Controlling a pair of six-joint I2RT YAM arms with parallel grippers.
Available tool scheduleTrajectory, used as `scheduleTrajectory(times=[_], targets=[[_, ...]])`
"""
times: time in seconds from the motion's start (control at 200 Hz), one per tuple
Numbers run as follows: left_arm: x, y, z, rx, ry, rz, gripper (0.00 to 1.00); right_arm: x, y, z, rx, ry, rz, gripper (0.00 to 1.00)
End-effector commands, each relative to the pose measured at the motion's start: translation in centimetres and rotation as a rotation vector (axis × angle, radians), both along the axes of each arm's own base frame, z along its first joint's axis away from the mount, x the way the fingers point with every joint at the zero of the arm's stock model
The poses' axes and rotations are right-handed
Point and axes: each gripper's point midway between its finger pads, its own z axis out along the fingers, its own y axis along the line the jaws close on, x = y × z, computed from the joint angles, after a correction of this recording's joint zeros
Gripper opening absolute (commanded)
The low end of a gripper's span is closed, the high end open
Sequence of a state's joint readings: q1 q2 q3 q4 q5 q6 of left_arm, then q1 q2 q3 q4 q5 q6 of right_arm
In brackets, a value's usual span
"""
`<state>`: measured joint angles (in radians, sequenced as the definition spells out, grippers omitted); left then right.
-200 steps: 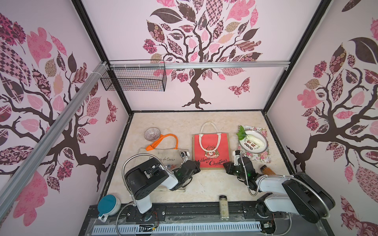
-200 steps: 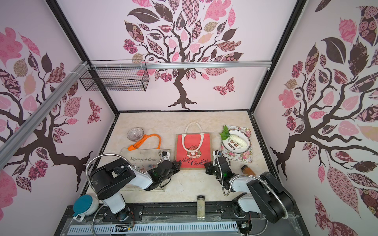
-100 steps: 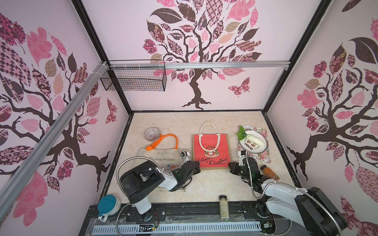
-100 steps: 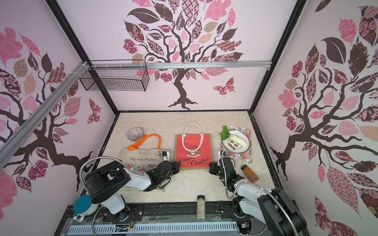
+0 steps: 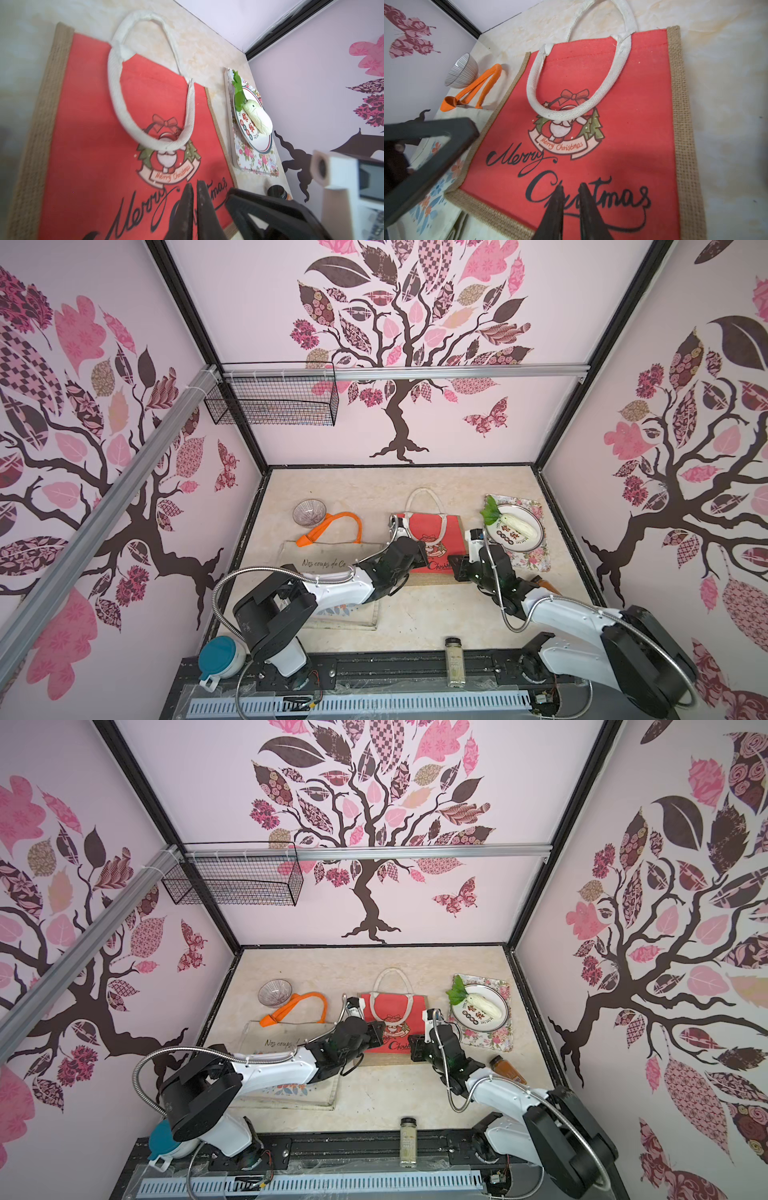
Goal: Put away the canvas bag
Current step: Press the canvas bag at the center of the board.
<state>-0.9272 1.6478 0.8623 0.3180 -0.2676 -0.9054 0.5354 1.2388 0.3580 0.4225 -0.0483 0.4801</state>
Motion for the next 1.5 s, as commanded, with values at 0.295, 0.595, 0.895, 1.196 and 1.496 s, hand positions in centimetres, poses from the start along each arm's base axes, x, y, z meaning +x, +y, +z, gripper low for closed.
scheduleTrajectory(times=[0.295,0.595,0.895,1.196,1.496], targets=[[-0.3,3.6,-9.1,0.278,0.057,0.077,0.13,1.2,3.7,-2.7,-0.114,-0.049,0.098,0.22],[-2.6,7.2,-12.8,0.255,0.094,0.138,0.13,-1.4,0.0,-8.3,-0.223,0.052,-0.089,0.16],[-3.8,8.8,-16.1,0.262,0.201,0.163,0.09,-1.9,-3.5,-8.4,-0.176,0.065,-0.232,0.06],[-2.4,8.8,-14.1,0.249,0.154,0.182,0.08,-1.2,-6.0,-7.2,-0.119,0.072,-0.301,0.05],[-0.7,6.8,-9.1,0.236,0.068,0.136,0.10,-0.3,-5.4,-5.3,-0.119,0.037,-0.280,0.04]])
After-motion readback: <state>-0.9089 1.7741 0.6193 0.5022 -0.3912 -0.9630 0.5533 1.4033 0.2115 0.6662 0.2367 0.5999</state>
